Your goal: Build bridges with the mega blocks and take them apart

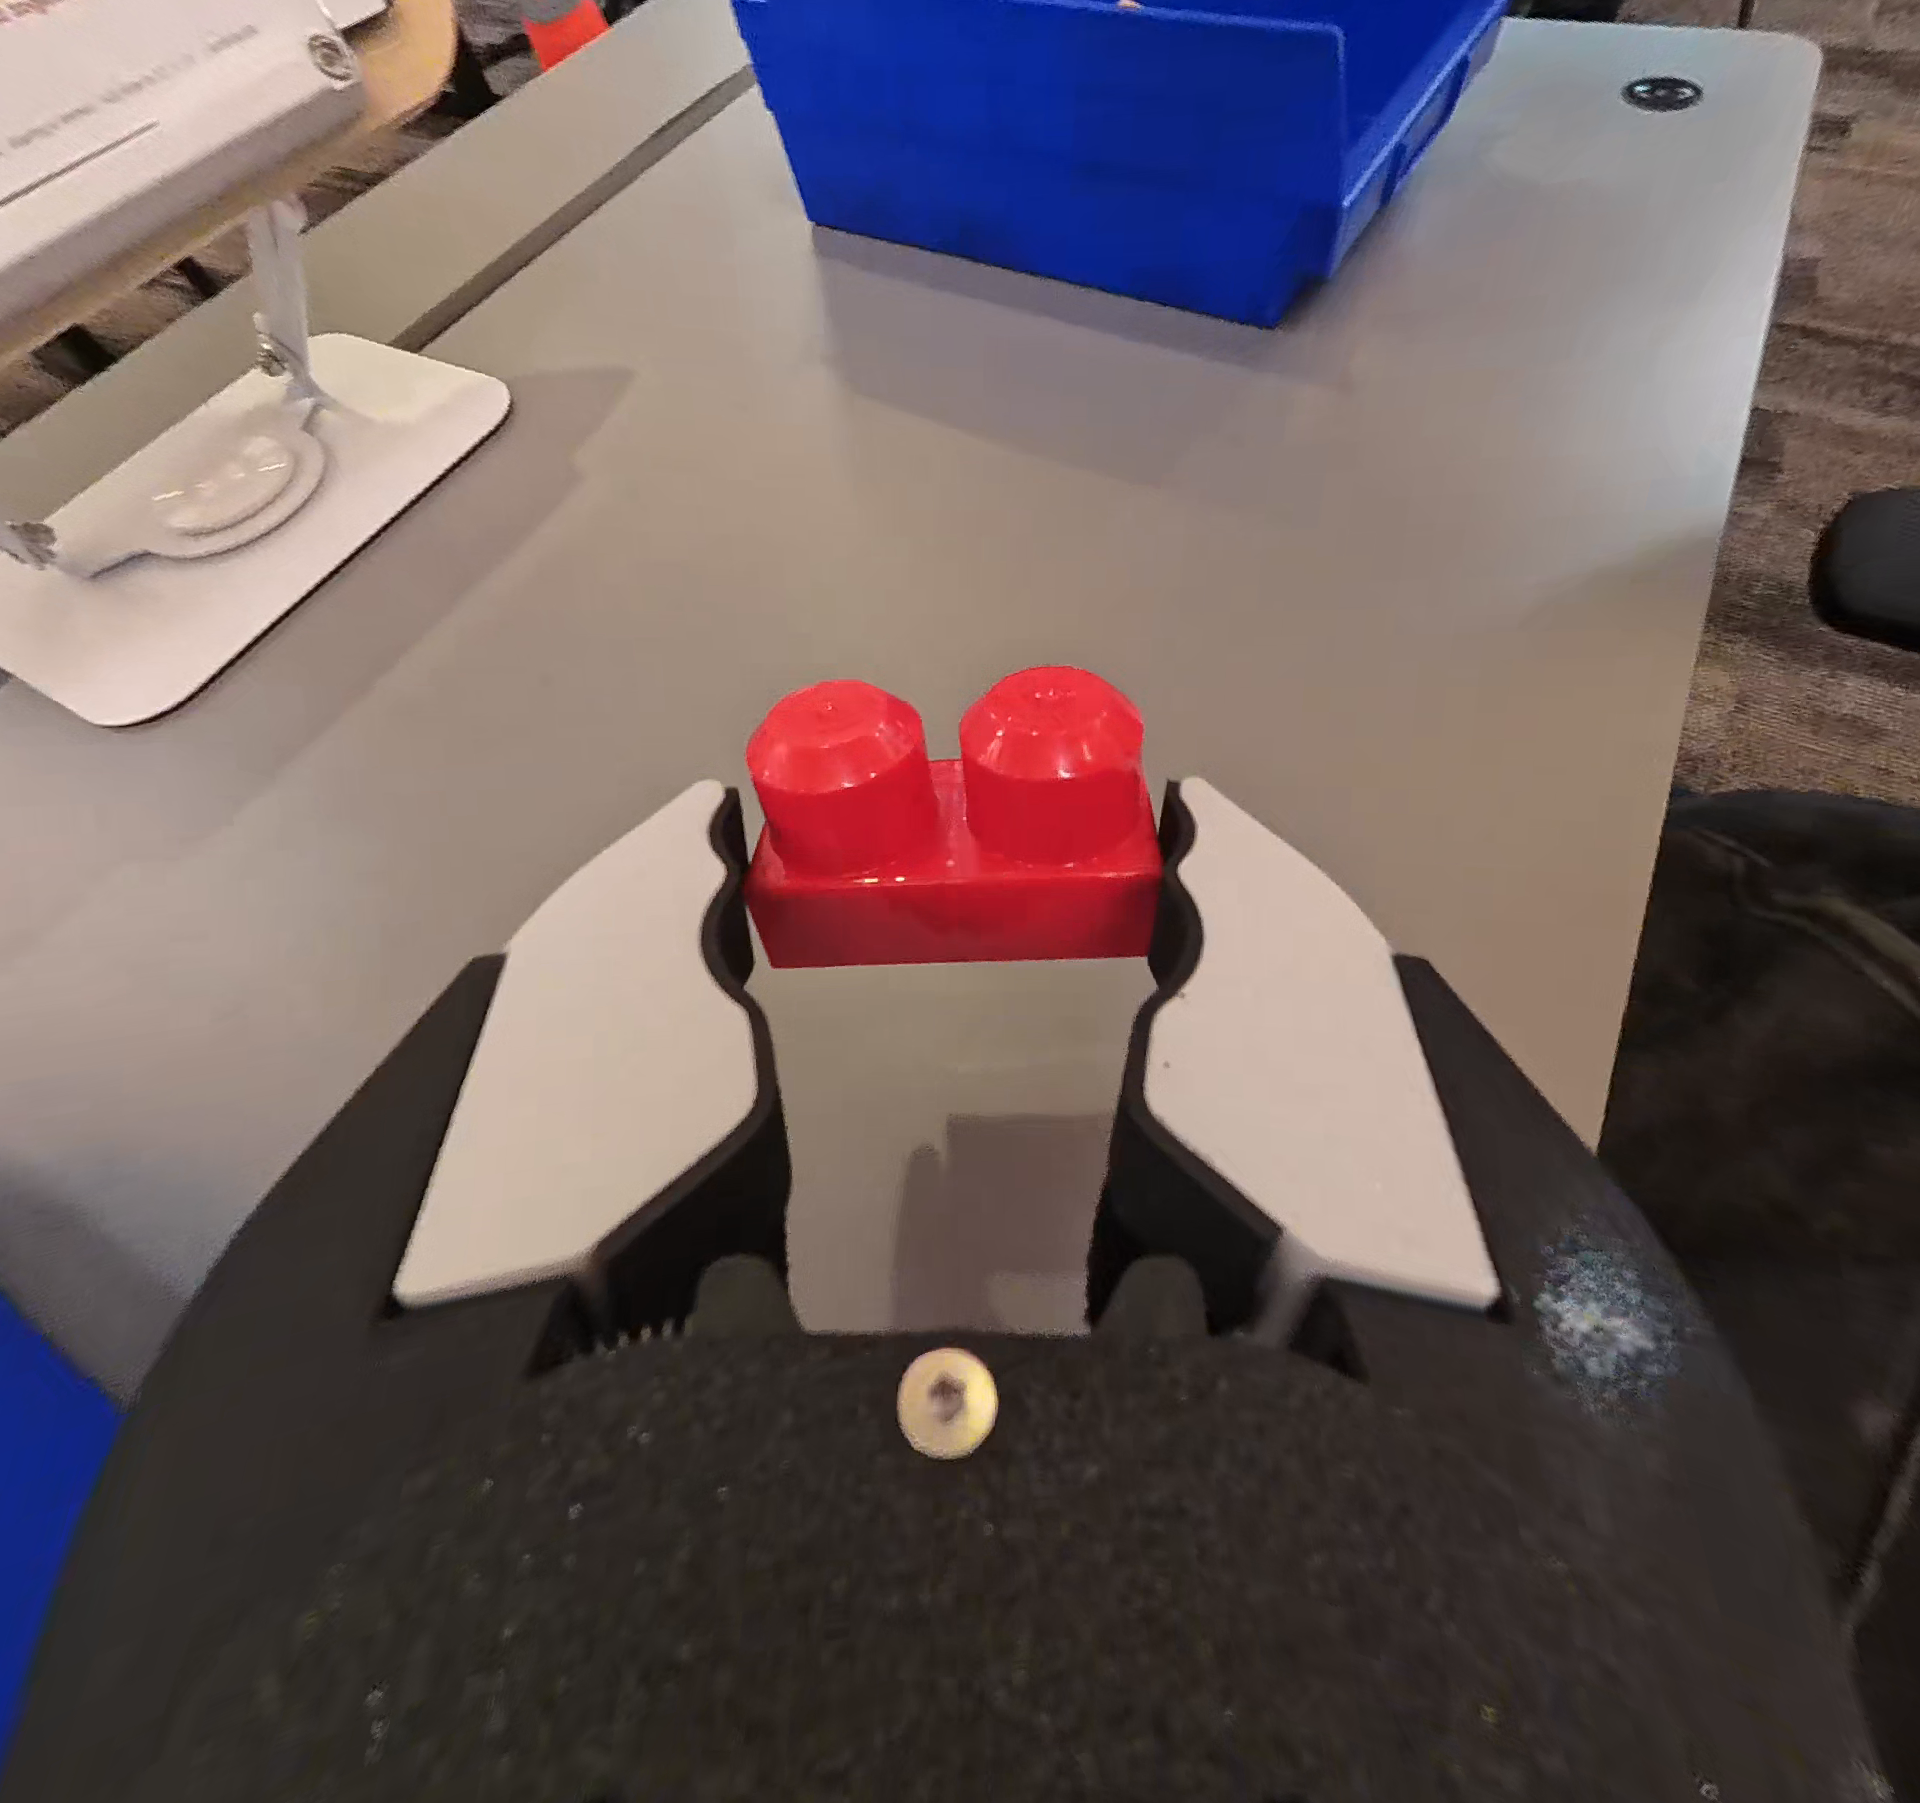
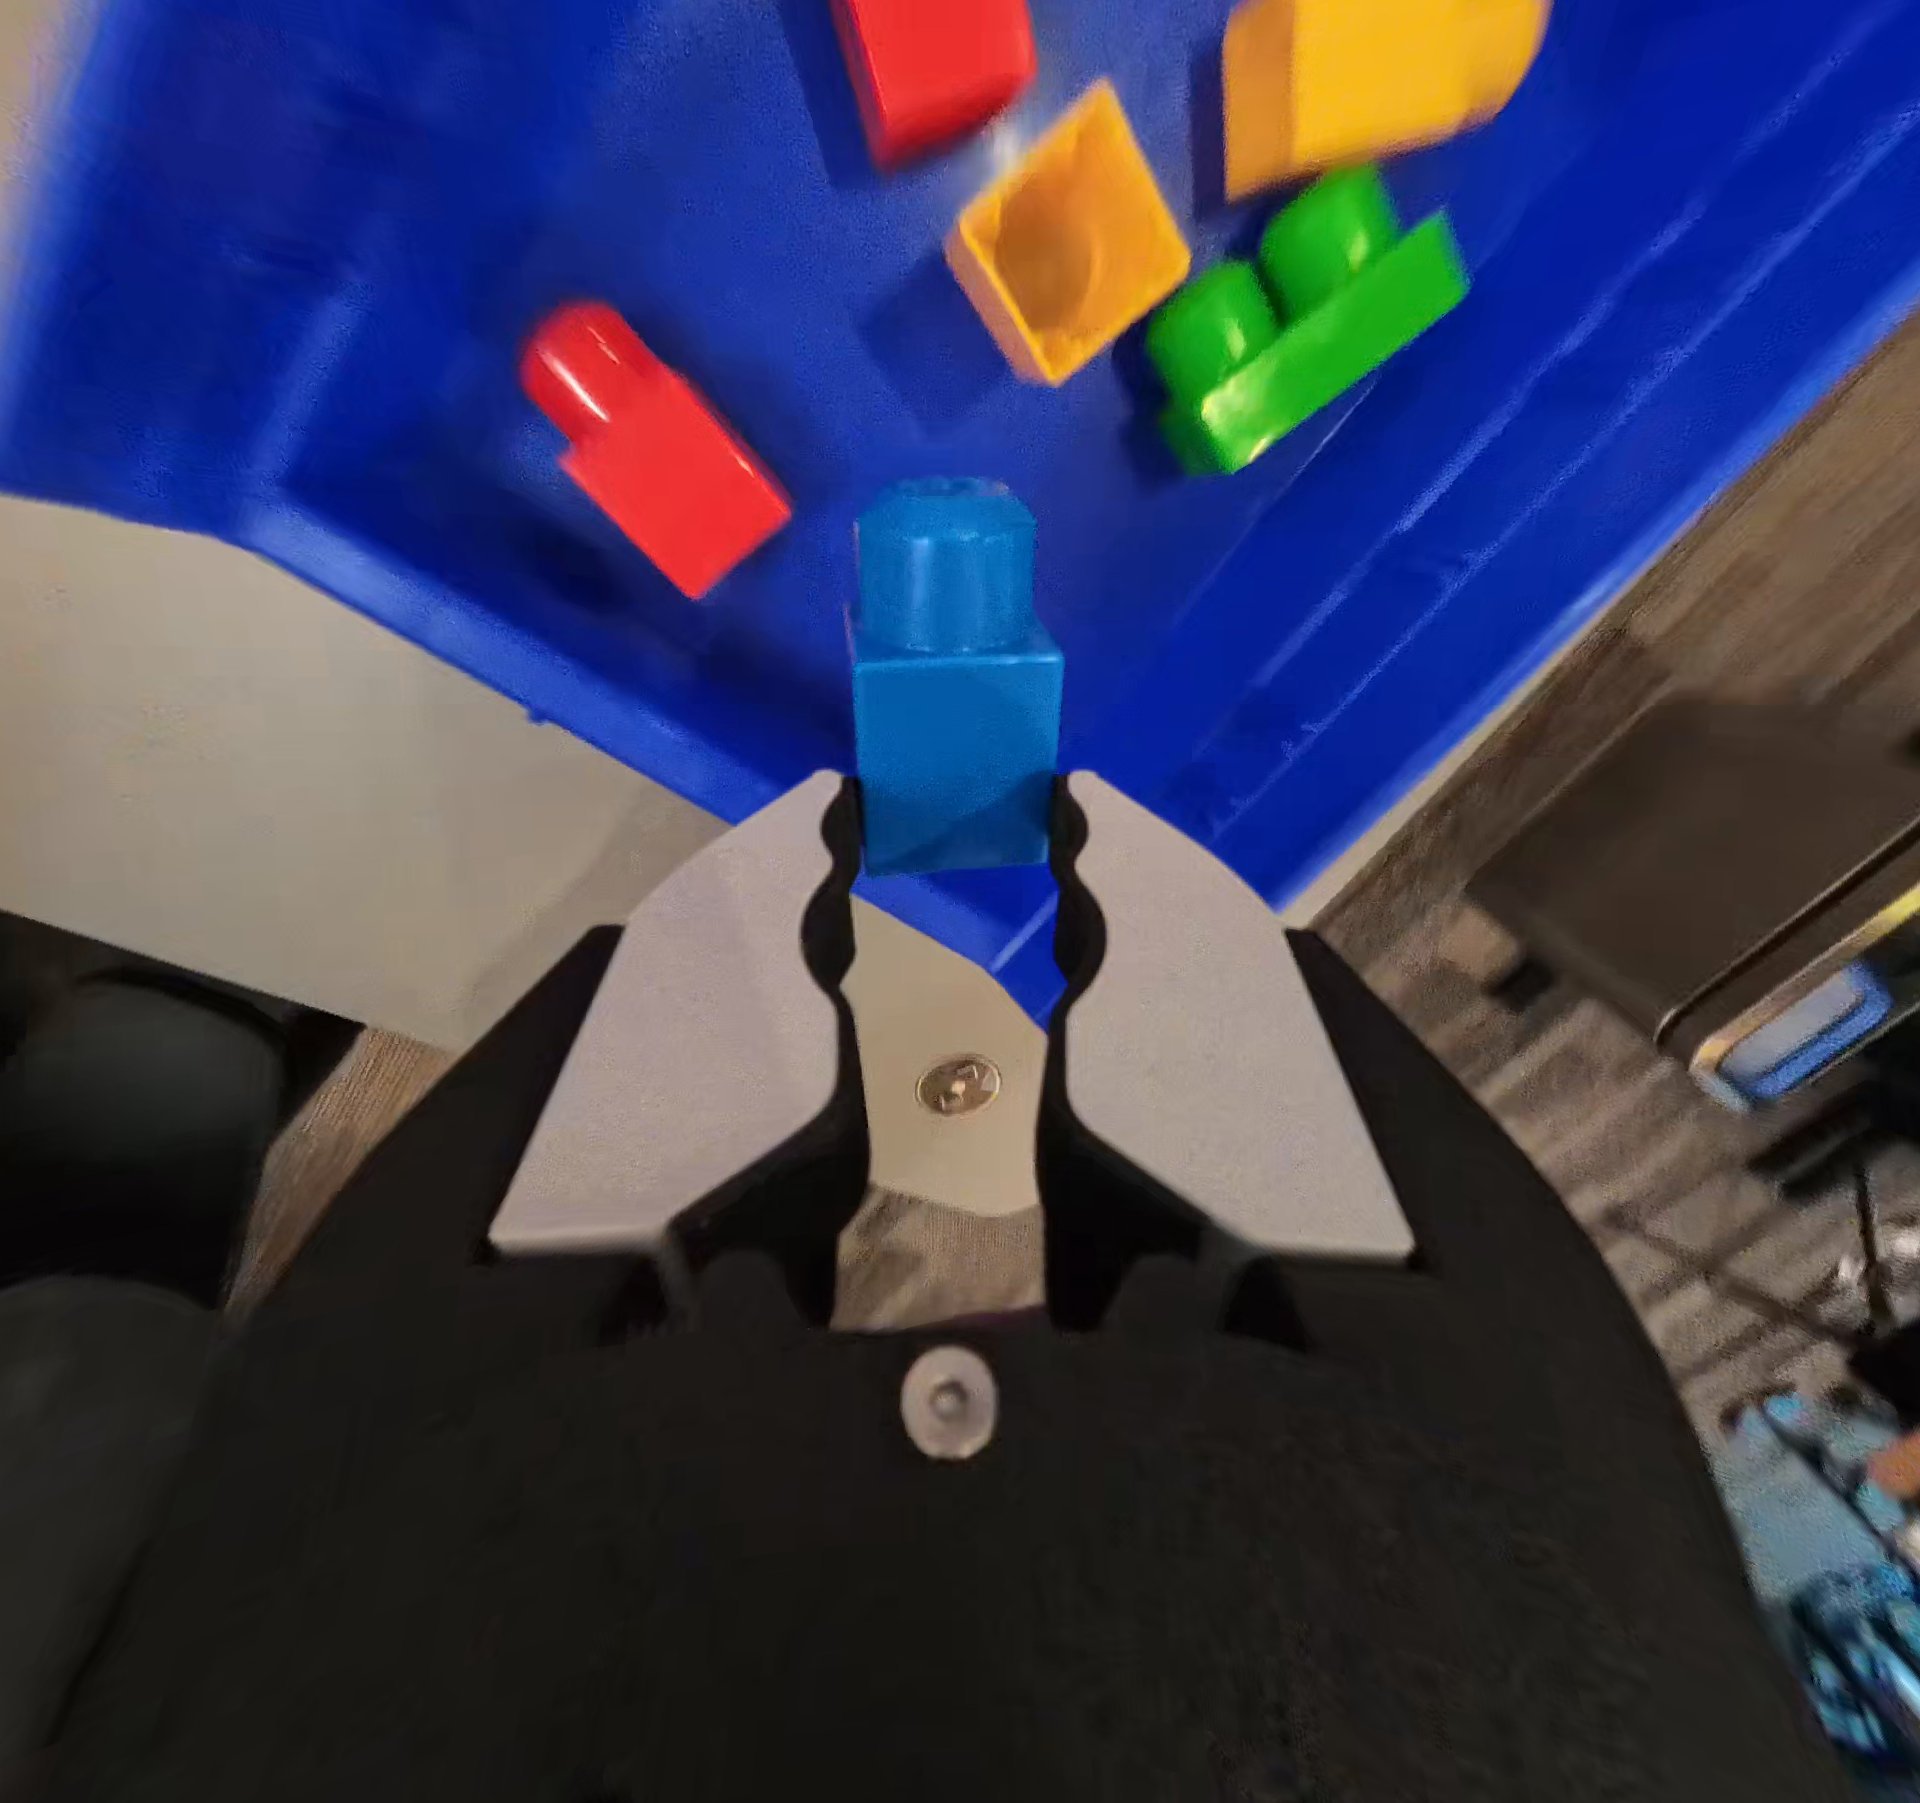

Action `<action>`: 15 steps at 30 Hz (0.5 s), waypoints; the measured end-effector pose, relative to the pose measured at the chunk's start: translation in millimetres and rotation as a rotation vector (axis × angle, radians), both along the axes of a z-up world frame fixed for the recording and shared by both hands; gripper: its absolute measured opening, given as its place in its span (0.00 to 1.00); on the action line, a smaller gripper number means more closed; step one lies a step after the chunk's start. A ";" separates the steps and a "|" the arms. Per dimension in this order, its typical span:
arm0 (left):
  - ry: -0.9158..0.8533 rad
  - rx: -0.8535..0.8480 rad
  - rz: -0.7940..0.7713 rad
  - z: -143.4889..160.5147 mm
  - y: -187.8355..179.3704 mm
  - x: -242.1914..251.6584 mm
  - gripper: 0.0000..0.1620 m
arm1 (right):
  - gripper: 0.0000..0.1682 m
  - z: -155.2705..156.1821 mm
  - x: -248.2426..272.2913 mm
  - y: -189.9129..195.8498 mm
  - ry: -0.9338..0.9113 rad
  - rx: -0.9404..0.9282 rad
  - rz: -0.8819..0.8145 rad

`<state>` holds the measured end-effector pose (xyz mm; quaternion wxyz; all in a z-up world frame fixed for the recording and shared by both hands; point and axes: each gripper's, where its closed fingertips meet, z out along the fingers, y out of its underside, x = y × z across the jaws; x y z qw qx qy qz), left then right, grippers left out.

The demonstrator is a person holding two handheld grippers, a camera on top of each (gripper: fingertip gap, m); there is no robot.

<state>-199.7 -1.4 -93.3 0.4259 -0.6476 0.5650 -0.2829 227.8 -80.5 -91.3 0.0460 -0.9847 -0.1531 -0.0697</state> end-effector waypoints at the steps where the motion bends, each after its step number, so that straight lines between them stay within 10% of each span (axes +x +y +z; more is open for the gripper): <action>1: 0.002 -0.010 -0.012 -1.3 -2.0 2.0 0.46 | 0.21 -14.1 6.7 -1.2 0.000 -0.072 -0.019; 10: 0.003 -0.024 -0.030 -4.2 -4.9 2.1 0.46 | 0.21 -79.8 34.0 24.2 0.003 -0.153 -0.114; 15: 0.000 -0.047 -0.028 -6.4 -5.0 -3.1 0.46 | 0.31 -39.6 22.5 23.1 -0.070 0.081 -0.093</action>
